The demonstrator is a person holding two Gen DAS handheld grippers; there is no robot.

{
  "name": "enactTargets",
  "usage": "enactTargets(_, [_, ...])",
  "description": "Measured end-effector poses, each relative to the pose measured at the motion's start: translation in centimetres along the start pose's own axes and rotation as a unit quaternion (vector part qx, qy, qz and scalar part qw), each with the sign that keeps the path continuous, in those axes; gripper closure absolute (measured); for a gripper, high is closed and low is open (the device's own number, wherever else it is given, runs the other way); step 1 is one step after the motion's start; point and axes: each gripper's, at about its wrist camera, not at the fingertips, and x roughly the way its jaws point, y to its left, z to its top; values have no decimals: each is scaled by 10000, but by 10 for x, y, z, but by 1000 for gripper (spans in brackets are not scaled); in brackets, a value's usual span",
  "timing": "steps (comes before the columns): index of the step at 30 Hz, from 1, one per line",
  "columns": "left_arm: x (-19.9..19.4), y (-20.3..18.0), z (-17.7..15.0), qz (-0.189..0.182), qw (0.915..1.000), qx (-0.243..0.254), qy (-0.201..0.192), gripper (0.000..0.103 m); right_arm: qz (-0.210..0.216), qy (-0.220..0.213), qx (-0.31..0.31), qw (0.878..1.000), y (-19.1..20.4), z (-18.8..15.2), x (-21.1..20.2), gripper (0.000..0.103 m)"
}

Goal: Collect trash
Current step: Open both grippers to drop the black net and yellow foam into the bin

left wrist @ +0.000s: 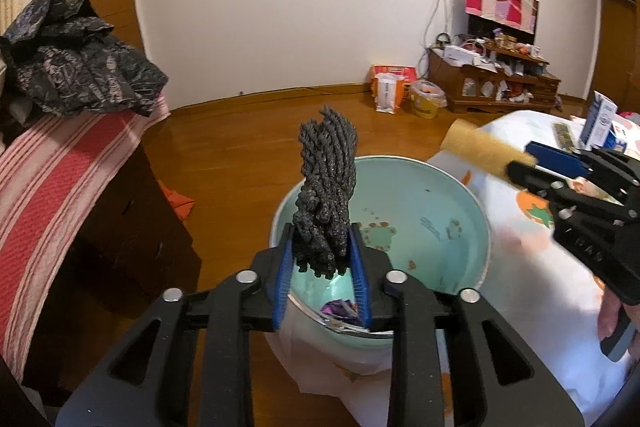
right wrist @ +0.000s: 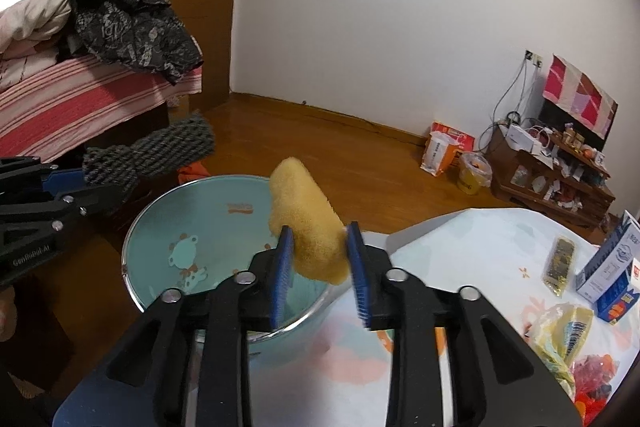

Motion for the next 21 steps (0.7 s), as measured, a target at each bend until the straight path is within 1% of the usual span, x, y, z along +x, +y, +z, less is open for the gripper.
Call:
enactTargets(2, [3,-4,-3,-41,10000,22,25,56,-10,3,-10,10000,1,-2,1,59])
enactTargets(5, [8,-9,-7,-85,9999,102,111,53,-69,33,31,10000,-2,-5,0,52])
enactTargets(7, [11,-12,-10,-103,9997,128,172,51,-161,44,106,9998,-7,-7,-5,51])
enactTargets(10, [12,-19,-15,-132,9995,166,214,45,-320,82,218,9992,-16,-13,-18,49])
enactTargets(11, [11,-23,-18,-137,9995,186,221,41,-458,82,245,9986,-21,-17,-26,47])
enactTargets(15, [12,-49,-33,-278,9984,328,357,39,-847,169,497,9950,-43,-35,-59,45])
enactTargets(17, [10,-62,-39,-394,9974,438,405,33,-1145,232,550,9916,-56,-51,-78,44])
enactTargets(18, [9,-68,-41,-438,9969,498,418,32,-1363,287,621,9883,-64,-63,-92,42])
enactTargets(21, [4,-86,-48,-592,9949,682,446,29,-1660,406,841,9817,-80,-89,-120,39])
